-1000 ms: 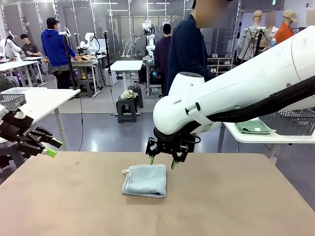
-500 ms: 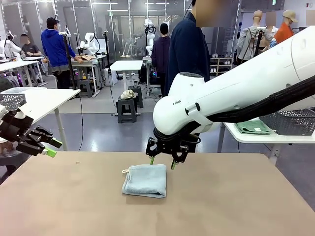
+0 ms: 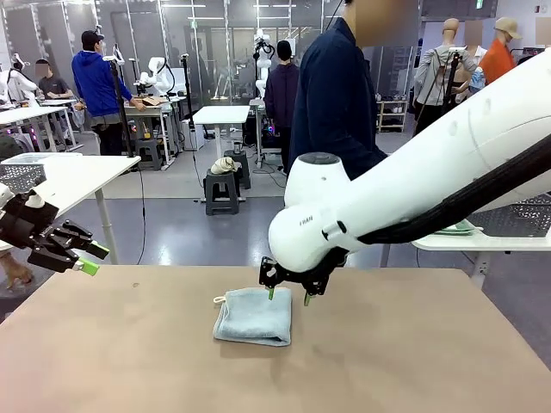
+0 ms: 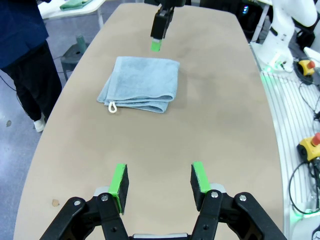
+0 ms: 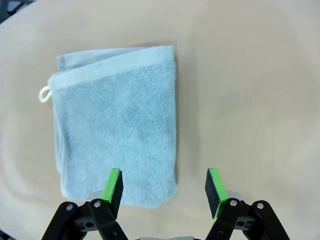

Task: Fold the towels and place them in the basket.
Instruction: Place the folded Towel with hook on the right side of the table.

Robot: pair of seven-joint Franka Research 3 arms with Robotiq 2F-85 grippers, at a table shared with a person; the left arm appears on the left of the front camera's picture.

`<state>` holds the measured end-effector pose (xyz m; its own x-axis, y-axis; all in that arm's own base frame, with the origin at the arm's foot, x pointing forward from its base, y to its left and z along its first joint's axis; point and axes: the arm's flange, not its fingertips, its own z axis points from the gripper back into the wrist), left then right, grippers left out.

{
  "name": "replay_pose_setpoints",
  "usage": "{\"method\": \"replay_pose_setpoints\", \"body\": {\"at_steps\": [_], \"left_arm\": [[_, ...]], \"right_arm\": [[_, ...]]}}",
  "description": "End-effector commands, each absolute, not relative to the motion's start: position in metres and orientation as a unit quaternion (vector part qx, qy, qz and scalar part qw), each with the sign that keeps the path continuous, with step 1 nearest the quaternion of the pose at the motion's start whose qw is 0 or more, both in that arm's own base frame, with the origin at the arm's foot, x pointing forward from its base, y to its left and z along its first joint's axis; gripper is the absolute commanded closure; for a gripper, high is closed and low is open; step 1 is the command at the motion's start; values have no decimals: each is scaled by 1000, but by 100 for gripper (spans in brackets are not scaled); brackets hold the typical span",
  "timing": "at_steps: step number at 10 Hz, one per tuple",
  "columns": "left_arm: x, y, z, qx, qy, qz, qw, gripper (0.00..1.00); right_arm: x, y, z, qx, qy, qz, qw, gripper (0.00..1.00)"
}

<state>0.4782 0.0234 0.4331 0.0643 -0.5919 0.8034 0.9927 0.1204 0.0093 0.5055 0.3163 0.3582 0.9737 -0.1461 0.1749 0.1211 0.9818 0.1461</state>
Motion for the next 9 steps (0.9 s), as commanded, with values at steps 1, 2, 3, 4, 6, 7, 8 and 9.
{"method": "replay_pose_setpoints", "body": {"at_steps": [1,2,3,4,6,7,8,9], "left_arm": [[478,23,434,-296,-341,-594,666,35],[478,23,434,-296,-341,-594,666,35],[478,23,434,-296,-341,-594,666,35],[478,23,434,-296,-341,-594,666,35],[478,23,434,-296,-341,-594,666,35],[478,23,434,-296,-341,-594,666,35],[478,23,434,-296,-341,-594,666,35],[478,23,434,-296,-341,-594,666,35]], "right_arm": [[512,330,342,53,-112,-69,990,16],[514,330,333,60,-111,-60,990,16],[516,329,327,66,-109,-61,990,16],[516,329,322,70,-118,-61,989,16],[520,333,313,67,-123,-70,988,16],[522,332,311,73,-125,-69,987,16],[523,330,308,78,-126,-69,986,16],[525,329,305,82,-124,-69,986,16]]}}
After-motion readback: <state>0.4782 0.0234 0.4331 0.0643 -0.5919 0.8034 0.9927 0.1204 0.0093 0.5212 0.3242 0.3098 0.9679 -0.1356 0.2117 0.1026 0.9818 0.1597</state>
